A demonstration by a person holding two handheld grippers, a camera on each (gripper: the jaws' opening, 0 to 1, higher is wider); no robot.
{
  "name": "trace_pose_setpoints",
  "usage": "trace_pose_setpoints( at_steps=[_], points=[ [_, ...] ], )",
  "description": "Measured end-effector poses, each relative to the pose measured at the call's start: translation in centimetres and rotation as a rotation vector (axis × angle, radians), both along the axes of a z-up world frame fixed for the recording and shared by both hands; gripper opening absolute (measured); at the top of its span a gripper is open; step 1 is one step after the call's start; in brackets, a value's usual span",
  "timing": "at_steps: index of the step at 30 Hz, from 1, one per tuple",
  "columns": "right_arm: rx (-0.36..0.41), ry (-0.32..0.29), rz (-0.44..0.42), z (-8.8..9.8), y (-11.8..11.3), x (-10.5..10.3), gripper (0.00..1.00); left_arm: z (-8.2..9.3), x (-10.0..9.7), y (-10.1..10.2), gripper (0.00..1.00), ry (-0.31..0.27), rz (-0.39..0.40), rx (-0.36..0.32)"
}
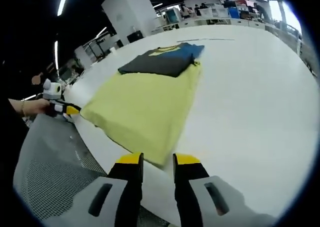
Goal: Fold the garment on the visible template until the final outline fits inside the template.
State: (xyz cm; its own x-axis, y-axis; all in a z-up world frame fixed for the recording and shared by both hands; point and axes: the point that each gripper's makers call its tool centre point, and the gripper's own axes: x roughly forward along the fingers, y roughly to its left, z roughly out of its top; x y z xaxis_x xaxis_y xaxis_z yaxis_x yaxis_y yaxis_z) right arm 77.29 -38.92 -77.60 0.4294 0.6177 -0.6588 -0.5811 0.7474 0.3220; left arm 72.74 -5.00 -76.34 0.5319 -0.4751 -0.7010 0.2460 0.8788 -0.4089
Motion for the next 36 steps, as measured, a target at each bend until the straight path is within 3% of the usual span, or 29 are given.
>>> trace_pose_setpoints(
  at_steps=[3, 12, 22, 33, 36],
  points=[
    [-0.017, -0.001, 0.008, -0.27, 0.01, 0.05, 0.15, -0.22, -0.14, 0.00, 0.17, 0.009, -0.010, 0.009],
    [-0.034, -0.002, -0.016, -0.27, -0.42, 0.61, 0.11, -0.38, -0.09, 0.34, 0.12, 0.025, 0.003, 0.014],
    [-0.049, -0.004, -0.008, -0.39, -0.35, 0.76, 0.06, -0.88, -0.08, 0.72, 0.00, 0.050, 0.014, 0.041],
    [-0.073, 0.010, 0.004, -0.37, -0.30, 0.77, 0.04, -0.89, 0.01, 0.67, 0.00, 0.061, 0.016, 0.049],
    [-0.074, 0.013, 0.007, -0.02, -0.36, 0.91, 0.03, -0.28, 0.17, 0.63, 0.00, 0.061, 0.036, 0.024]
  ],
)
